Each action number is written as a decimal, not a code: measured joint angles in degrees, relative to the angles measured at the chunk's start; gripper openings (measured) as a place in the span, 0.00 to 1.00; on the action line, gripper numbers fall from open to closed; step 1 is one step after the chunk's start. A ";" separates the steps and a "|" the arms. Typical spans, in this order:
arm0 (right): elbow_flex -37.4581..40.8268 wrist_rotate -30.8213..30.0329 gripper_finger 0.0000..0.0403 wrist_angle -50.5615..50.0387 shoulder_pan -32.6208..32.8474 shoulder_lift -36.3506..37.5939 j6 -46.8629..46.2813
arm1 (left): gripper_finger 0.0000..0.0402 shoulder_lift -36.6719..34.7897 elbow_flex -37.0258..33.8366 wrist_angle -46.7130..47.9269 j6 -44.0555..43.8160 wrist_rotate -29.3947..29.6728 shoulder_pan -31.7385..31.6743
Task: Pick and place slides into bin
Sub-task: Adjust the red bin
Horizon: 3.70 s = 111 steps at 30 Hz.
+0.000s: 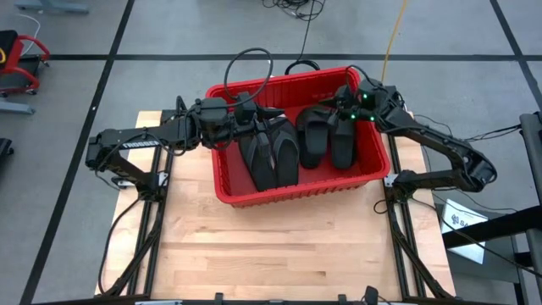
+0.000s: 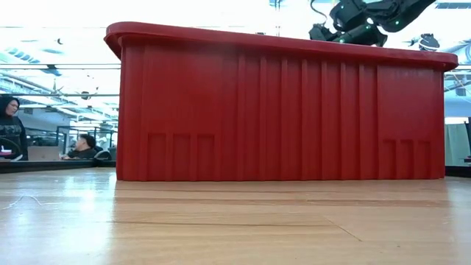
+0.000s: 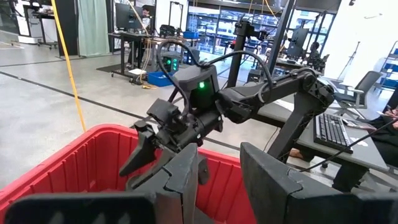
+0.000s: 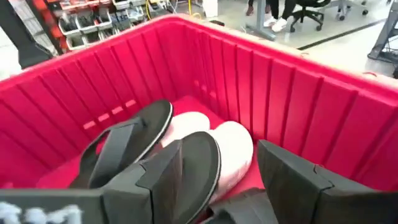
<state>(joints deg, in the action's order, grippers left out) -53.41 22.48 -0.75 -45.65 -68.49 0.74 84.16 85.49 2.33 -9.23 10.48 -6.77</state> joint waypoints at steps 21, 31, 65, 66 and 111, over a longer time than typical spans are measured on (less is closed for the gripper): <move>-0.04 -6.03 0.39 -7.30 3.52 -0.48 10.76 | 0.28 -1.61 -0.13 4.09 3.67 0.86 0.04; -0.04 -5.90 0.03 -8.90 11.94 15.24 11.75 | 0.03 -10.28 -0.04 17.73 5.82 3.54 1.06; 14.56 21.28 0.00 -18.80 25.52 56.09 -0.10 | 0.00 -43.95 -36.39 7.41 10.25 -1.61 7.04; 15.21 21.23 0.00 -18.76 25.53 57.22 -0.49 | 0.01 -45.23 -37.65 7.00 10.21 -1.77 7.02; 39.38 39.16 0.00 9.15 25.50 68.31 -23.89 | 0.00 -69.60 -75.89 -18.79 -4.71 -21.28 9.50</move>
<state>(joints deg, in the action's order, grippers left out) -14.02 61.64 8.40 -20.14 -0.19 -23.15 14.56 9.60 -16.46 -13.95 -10.80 2.73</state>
